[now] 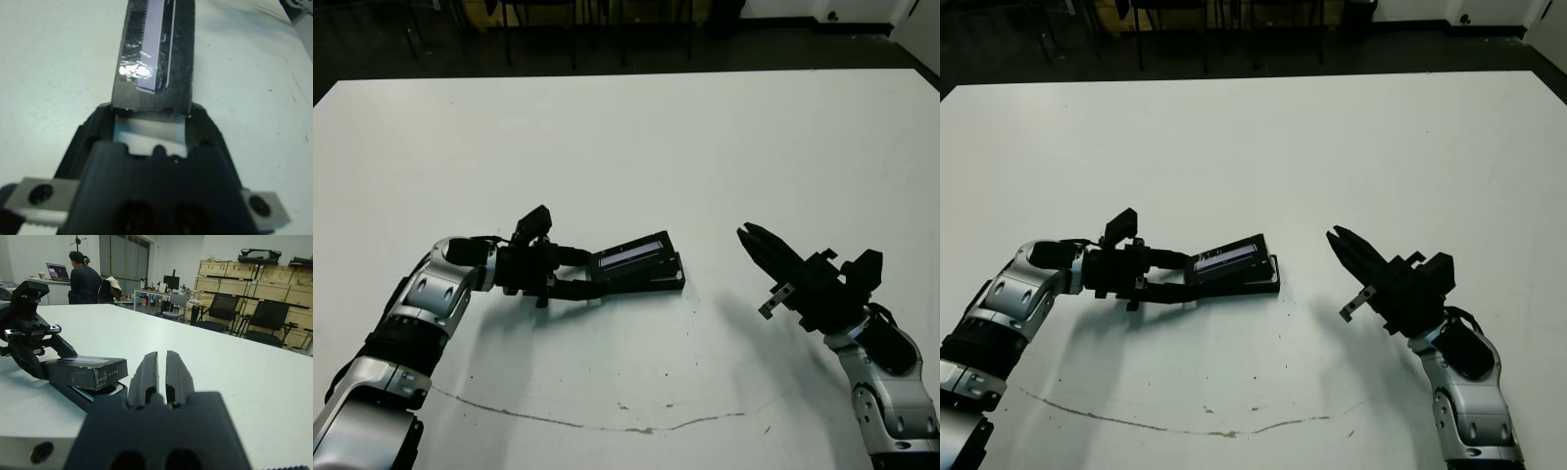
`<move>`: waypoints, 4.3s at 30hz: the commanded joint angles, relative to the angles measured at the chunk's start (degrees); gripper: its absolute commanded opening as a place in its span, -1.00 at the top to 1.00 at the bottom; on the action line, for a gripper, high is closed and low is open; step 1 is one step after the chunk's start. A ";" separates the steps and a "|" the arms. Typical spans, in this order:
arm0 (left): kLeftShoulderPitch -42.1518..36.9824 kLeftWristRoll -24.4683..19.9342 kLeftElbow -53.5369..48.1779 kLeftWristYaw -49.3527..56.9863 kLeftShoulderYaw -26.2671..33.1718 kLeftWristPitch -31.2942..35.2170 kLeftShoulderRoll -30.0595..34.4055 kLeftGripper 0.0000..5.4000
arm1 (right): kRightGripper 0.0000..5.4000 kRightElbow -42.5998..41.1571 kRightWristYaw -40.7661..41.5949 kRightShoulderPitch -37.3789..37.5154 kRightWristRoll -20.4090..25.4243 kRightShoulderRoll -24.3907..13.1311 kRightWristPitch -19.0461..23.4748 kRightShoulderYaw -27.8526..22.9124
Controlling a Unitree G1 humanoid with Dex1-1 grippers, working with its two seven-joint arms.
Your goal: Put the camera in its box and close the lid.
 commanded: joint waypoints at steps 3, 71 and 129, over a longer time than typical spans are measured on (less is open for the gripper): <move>1.20 1.41 0.47 -0.01 -1.39 0.86 0.99 0.09 | 1.00 0.27 -0.14 0.22 -0.53 -0.50 0.70 0.04; -8.45 18.35 2.01 -1.15 -15.32 -7.40 5.41 -0.93 | 1.00 0.64 -0.04 0.45 -0.76 0.11 -0.36 0.69; 19.56 2.36 -30.38 65.54 -6.24 20.49 -27.31 0.99 | 1.00 -6.53 -8.70 2.87 -3.07 1.01 4.01 0.03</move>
